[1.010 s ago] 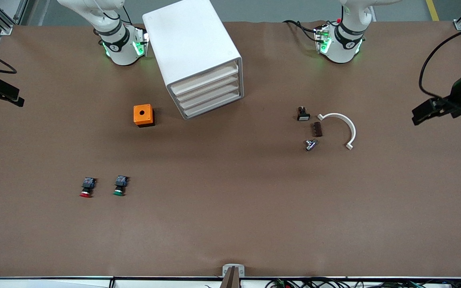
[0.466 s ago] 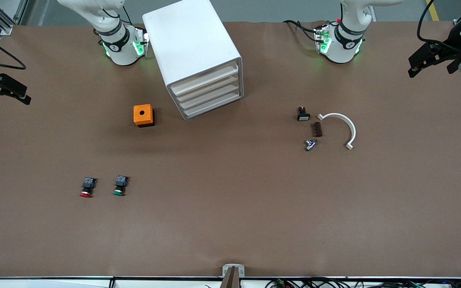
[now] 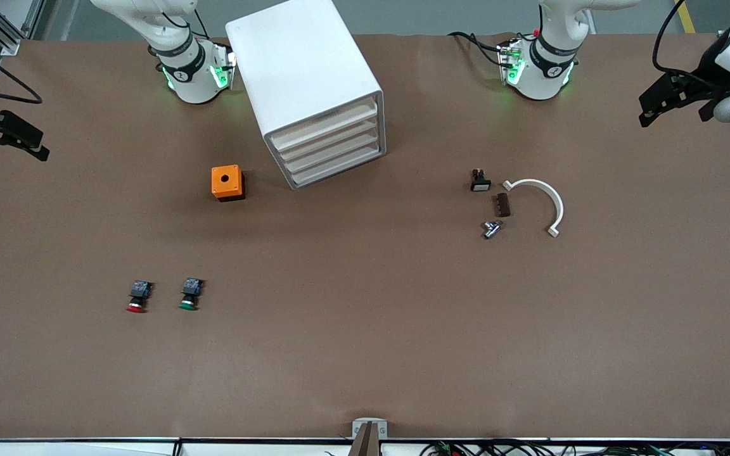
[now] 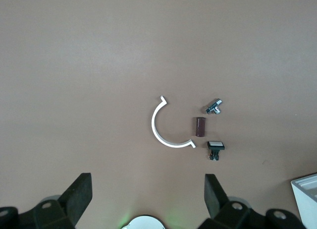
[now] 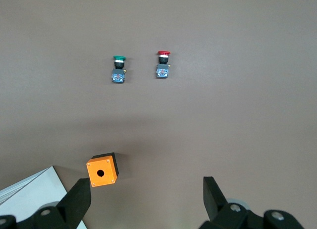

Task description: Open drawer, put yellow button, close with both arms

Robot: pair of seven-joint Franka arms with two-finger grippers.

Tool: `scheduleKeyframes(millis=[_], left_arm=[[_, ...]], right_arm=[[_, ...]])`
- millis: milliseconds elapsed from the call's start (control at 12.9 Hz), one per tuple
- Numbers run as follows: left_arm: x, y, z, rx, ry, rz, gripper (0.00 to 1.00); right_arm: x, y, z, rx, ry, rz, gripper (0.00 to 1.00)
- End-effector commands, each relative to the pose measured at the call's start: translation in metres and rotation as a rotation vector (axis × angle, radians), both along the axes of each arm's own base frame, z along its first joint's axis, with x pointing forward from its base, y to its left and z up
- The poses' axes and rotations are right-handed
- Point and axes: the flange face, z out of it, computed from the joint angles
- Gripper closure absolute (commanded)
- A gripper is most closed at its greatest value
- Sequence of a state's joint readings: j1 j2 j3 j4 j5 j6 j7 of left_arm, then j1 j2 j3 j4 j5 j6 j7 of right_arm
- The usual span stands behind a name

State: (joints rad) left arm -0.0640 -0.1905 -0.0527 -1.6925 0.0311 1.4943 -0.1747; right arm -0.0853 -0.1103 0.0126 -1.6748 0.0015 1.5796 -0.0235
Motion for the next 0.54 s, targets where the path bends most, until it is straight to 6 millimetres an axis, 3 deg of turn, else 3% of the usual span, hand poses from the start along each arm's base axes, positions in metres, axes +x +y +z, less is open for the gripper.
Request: scheduleKeyframes(millis=[0, 466], left_arm=[[0.0094, 0.0021, 0.0066, -0.015, -0.015, -0.009, 0.0], [0.0137, 0.0029, 0.0052, -0.014, -0.011, 0.007, 0.0]], right_arm=[[-0.0052, -0.0068, 0.0031, 0.019, -0.02, -0.017, 0.0], [-0.0067, -0.0018, 0.0041, 0.019, -0.011, -0.017, 0.0]])
